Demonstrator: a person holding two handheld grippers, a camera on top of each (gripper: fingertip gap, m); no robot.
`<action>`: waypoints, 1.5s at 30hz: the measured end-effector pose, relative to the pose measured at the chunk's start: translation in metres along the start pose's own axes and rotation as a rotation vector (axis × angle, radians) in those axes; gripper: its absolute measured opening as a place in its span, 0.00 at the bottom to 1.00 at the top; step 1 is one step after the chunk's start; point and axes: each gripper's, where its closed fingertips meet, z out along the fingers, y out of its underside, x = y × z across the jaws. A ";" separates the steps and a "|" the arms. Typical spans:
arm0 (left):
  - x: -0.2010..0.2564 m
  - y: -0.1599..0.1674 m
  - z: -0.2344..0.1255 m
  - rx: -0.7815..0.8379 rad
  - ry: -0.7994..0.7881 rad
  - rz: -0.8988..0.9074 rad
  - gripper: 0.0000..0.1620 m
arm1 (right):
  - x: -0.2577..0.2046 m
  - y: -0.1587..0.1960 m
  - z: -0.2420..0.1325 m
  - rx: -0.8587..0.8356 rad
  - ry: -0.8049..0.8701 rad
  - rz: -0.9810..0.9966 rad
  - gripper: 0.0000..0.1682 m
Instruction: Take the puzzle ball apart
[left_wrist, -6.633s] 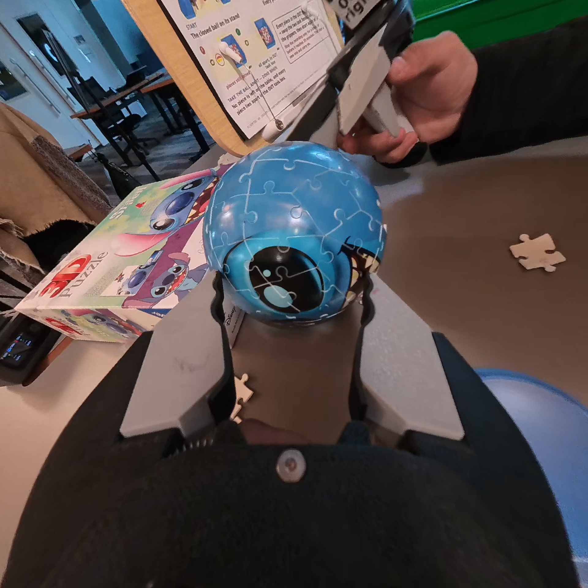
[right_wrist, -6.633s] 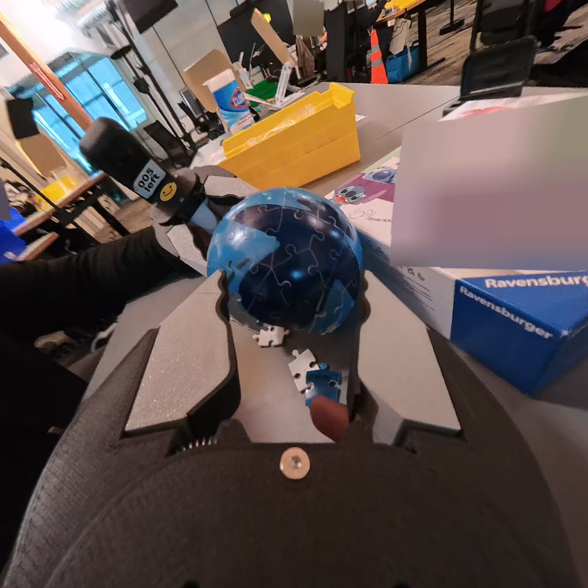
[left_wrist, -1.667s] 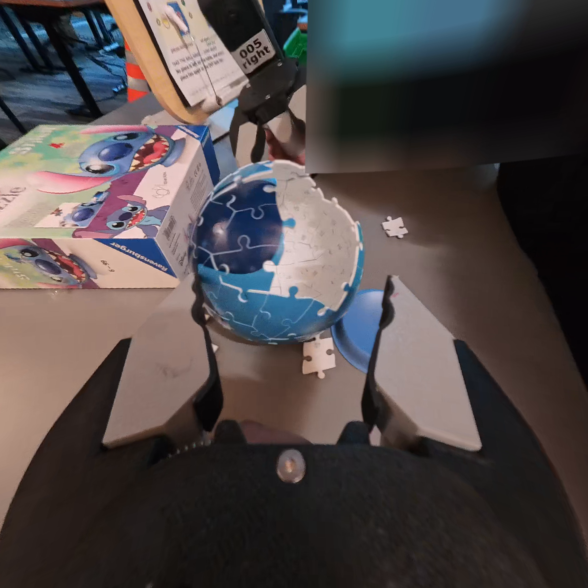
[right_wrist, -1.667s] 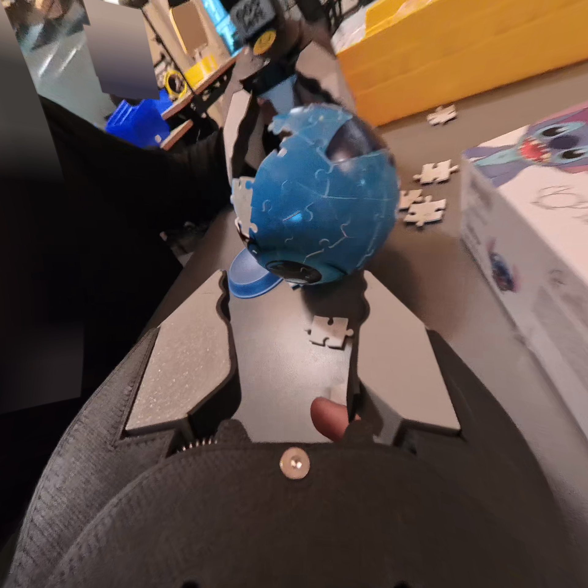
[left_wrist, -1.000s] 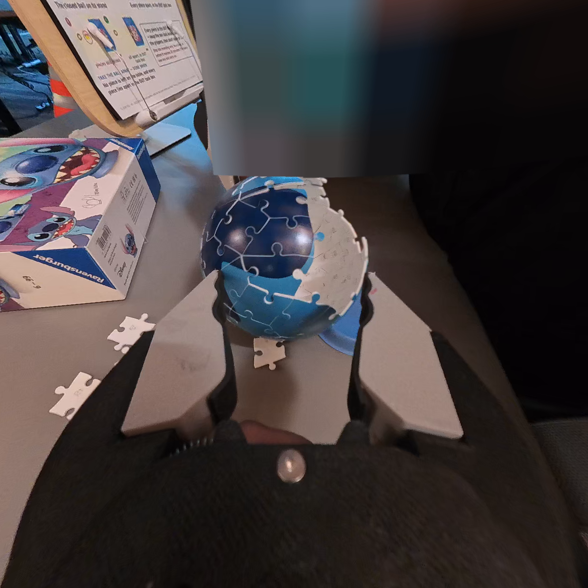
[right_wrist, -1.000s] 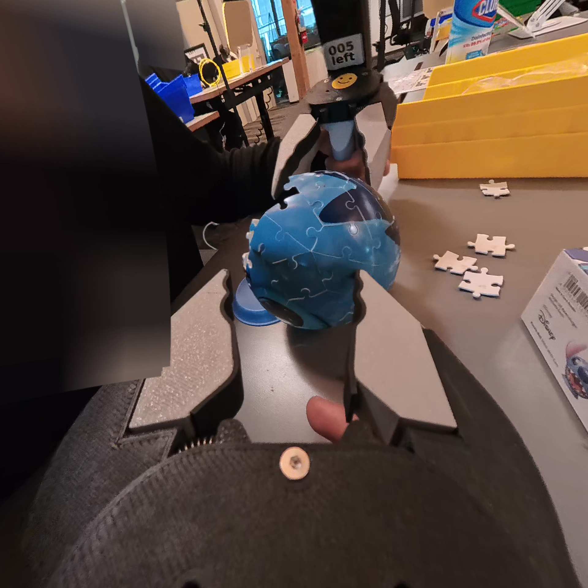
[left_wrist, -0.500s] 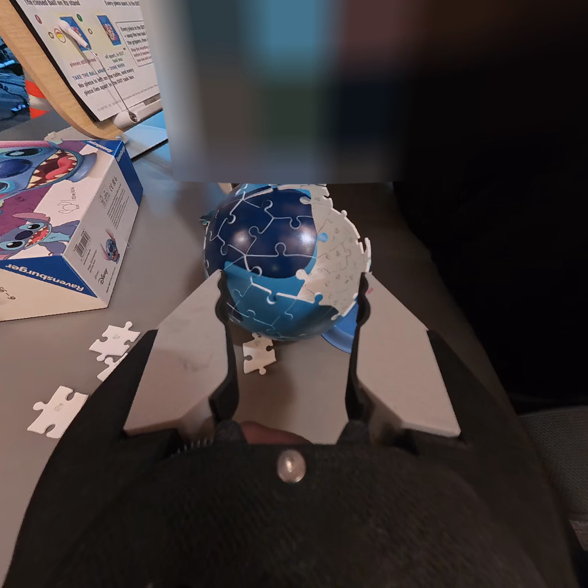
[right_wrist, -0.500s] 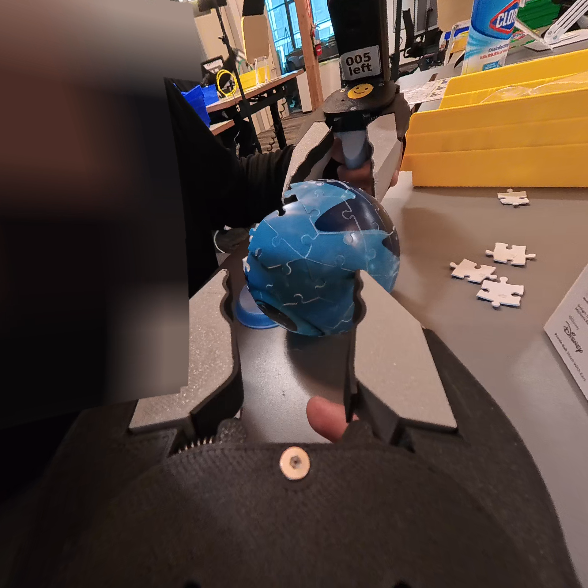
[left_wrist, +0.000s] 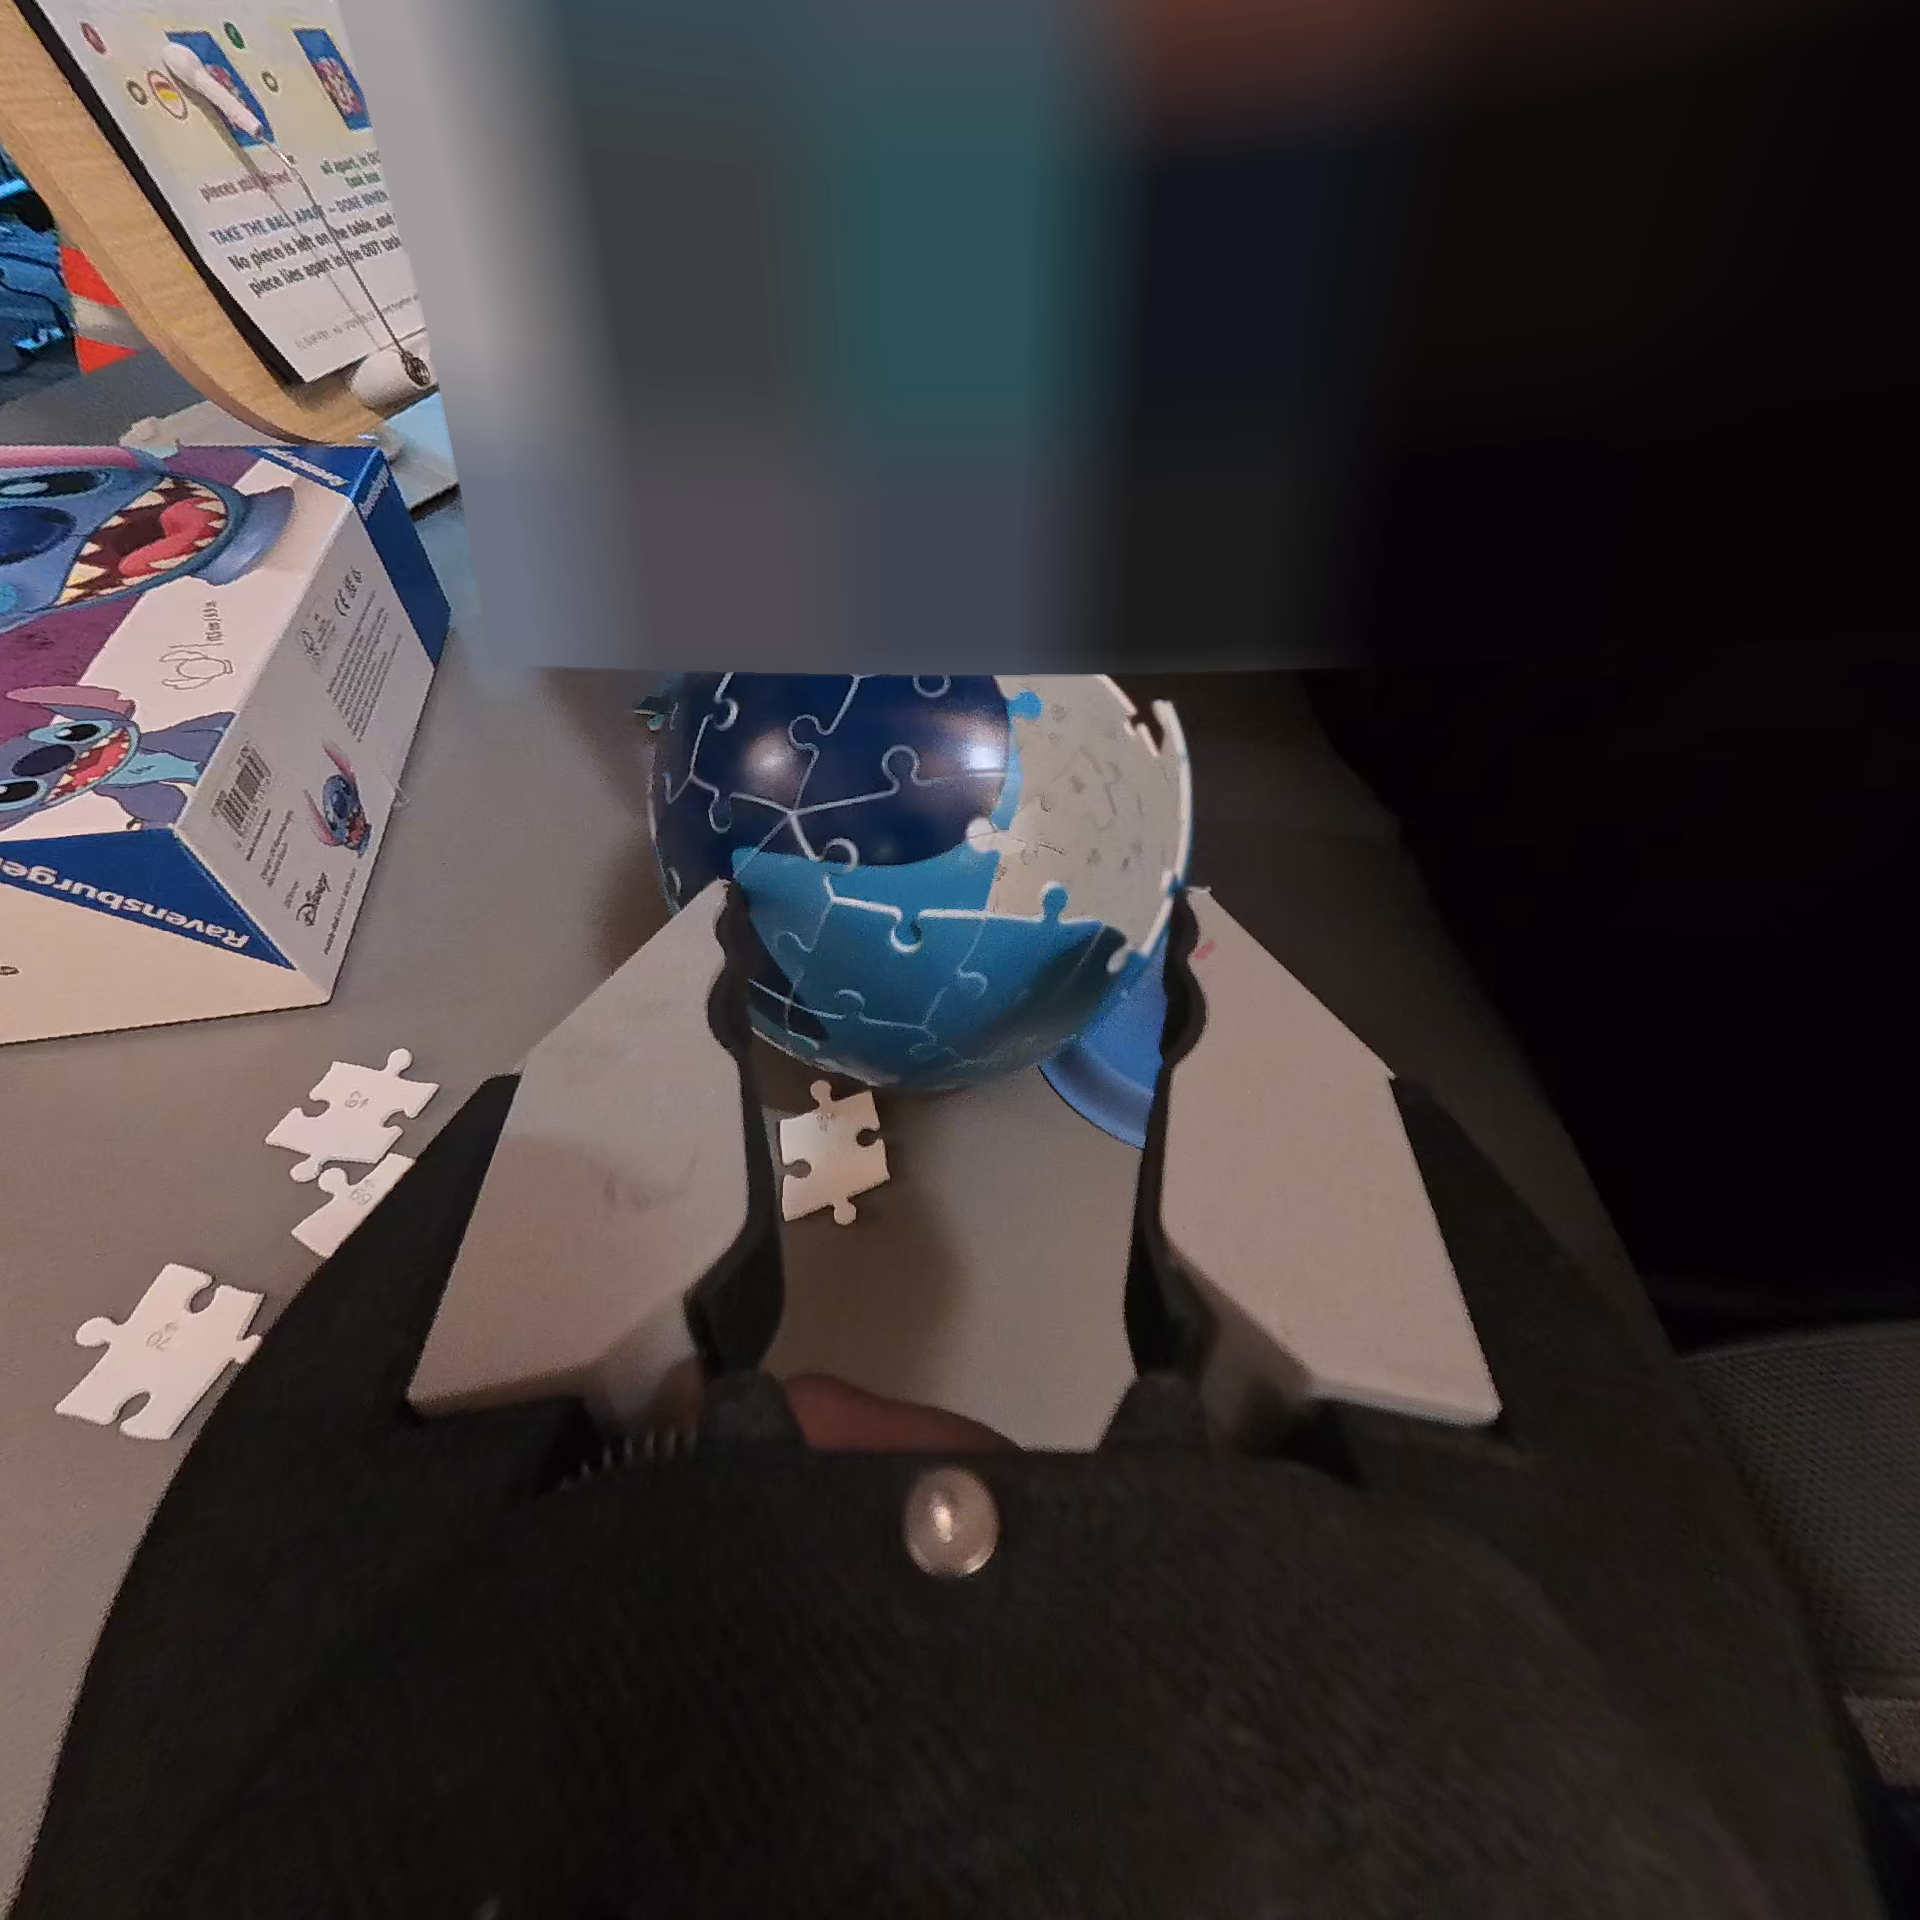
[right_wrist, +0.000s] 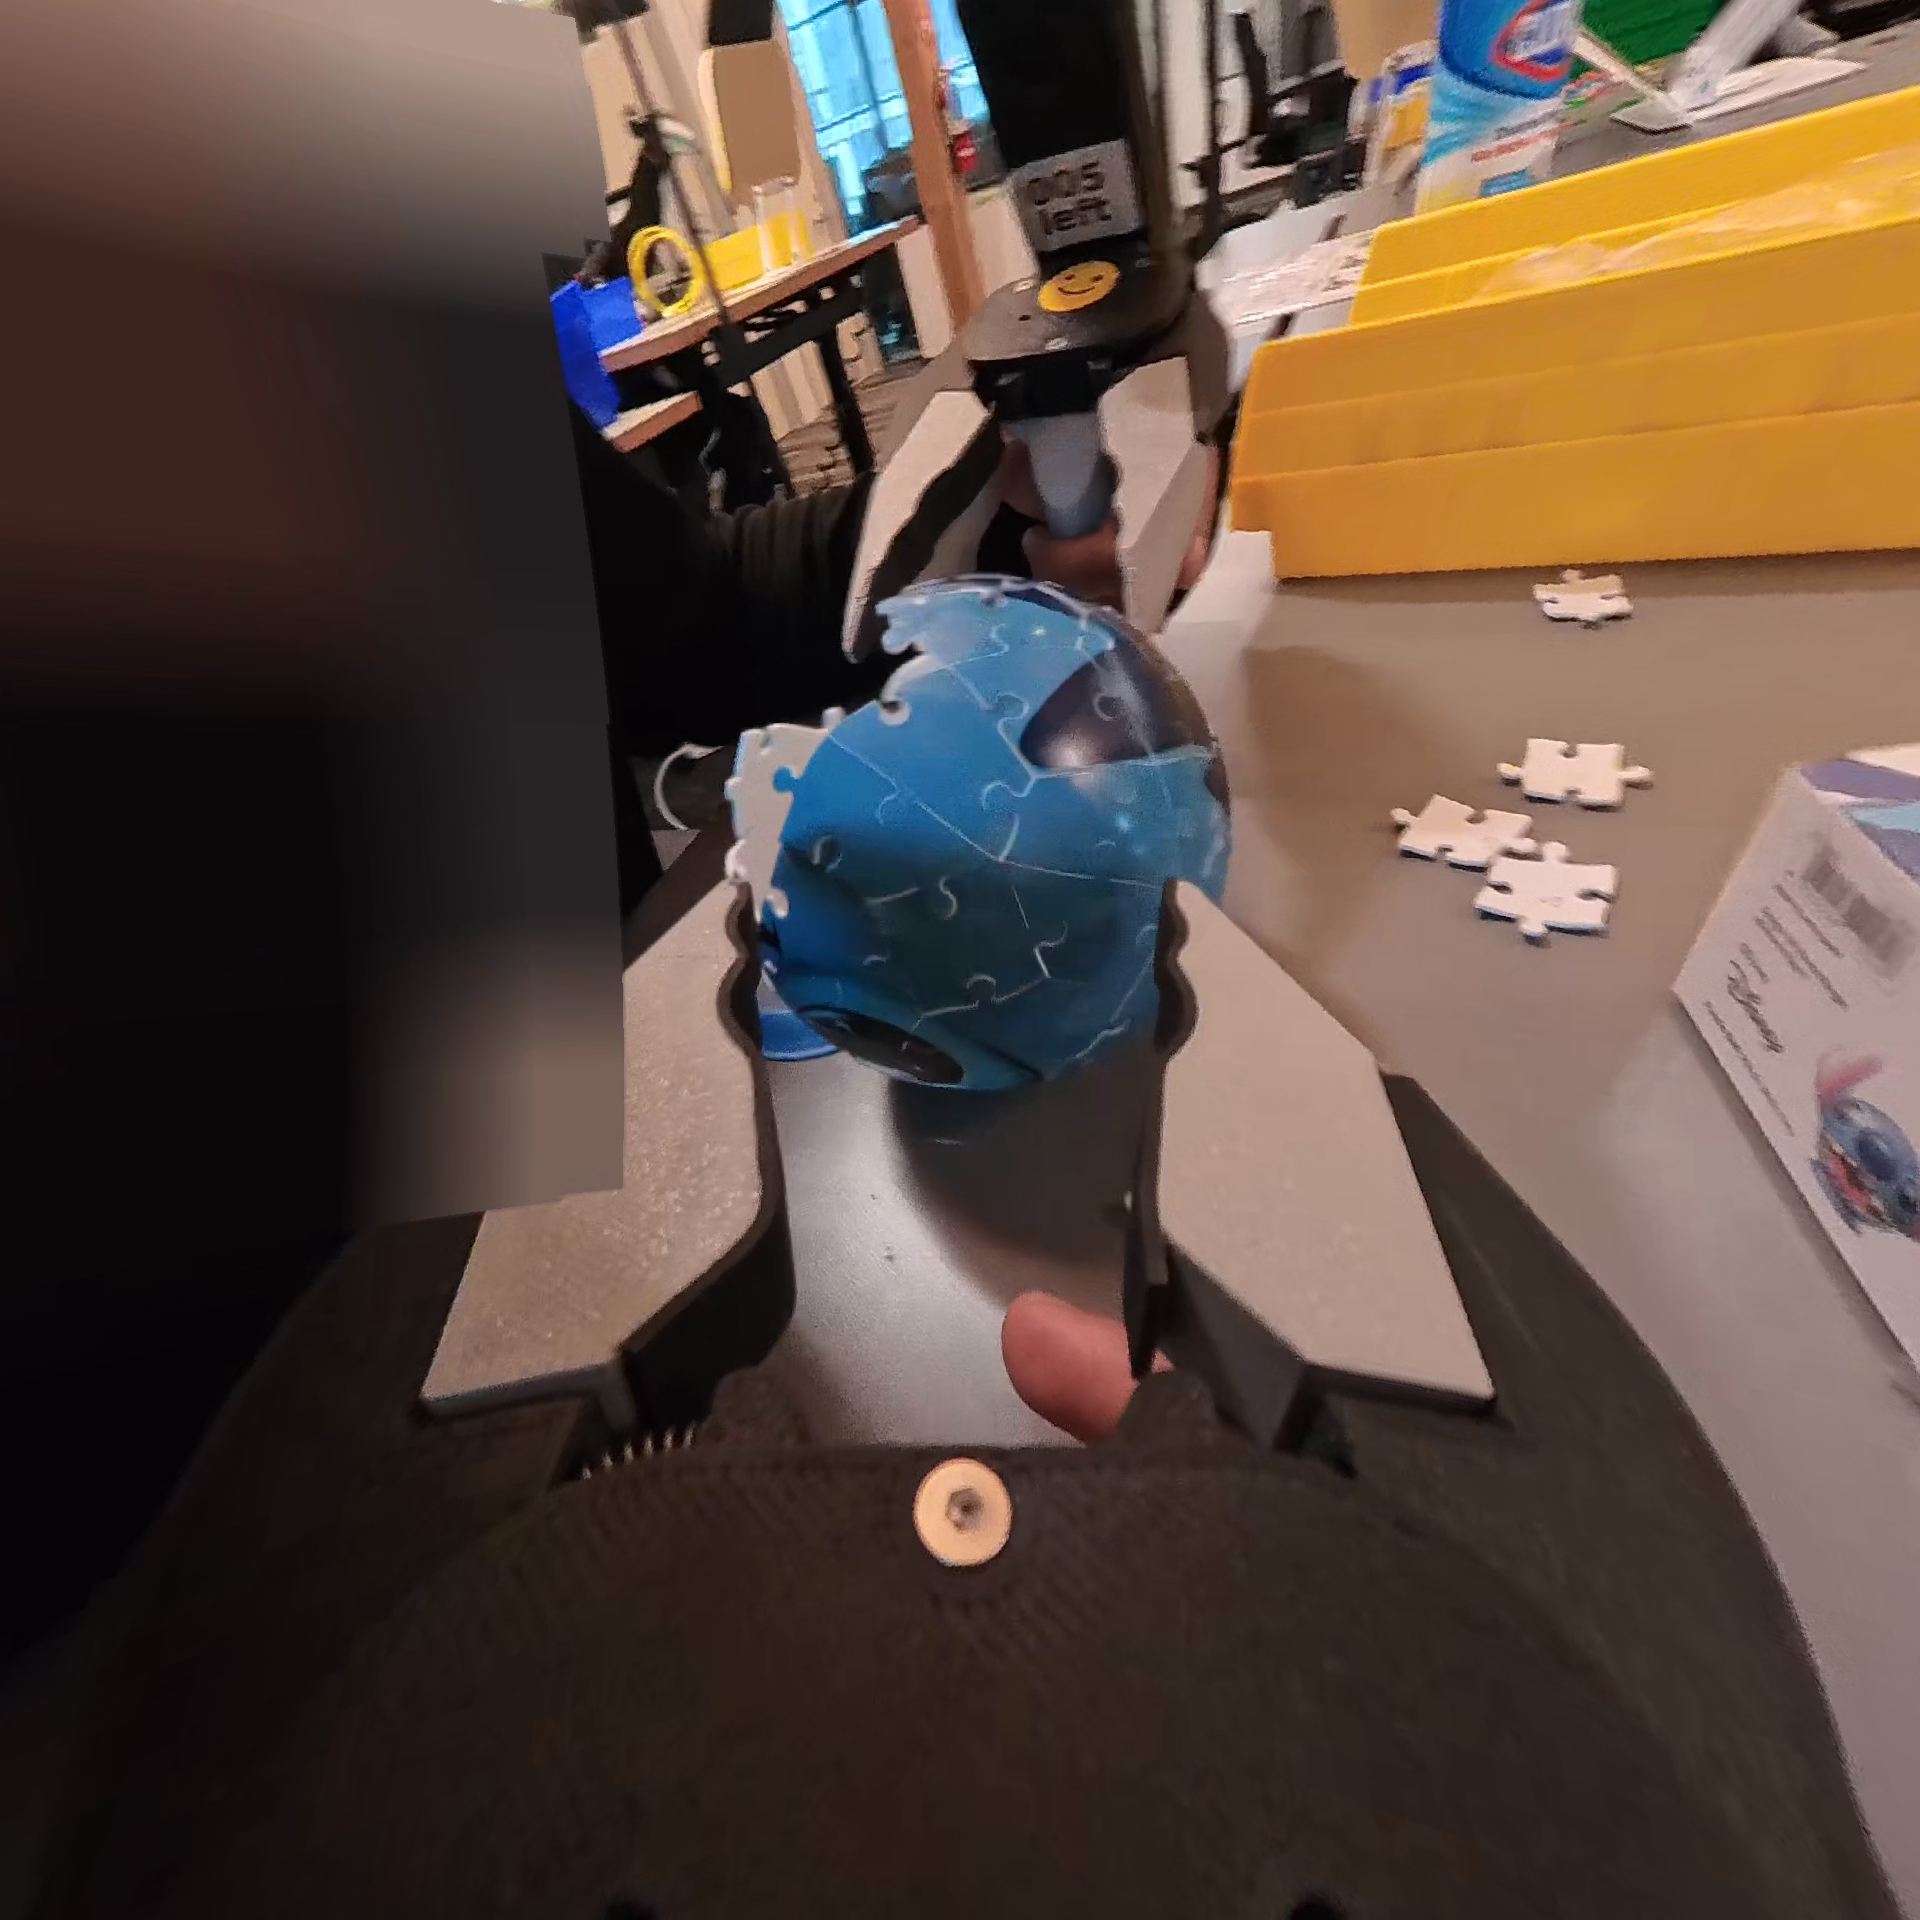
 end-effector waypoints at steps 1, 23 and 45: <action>0.000 0.000 0.000 -0.002 -0.001 -0.002 0.49 | 0.005 0.000 -0.004 -0.004 0.037 0.018 0.43; -0.069 0.018 0.010 -0.053 -0.256 -0.085 0.56 | 0.029 0.033 -0.009 -0.075 0.359 0.394 0.45; -0.021 -0.025 -0.005 0.144 -0.181 -0.060 0.50 | 0.020 0.010 -0.002 -0.067 0.226 0.145 0.45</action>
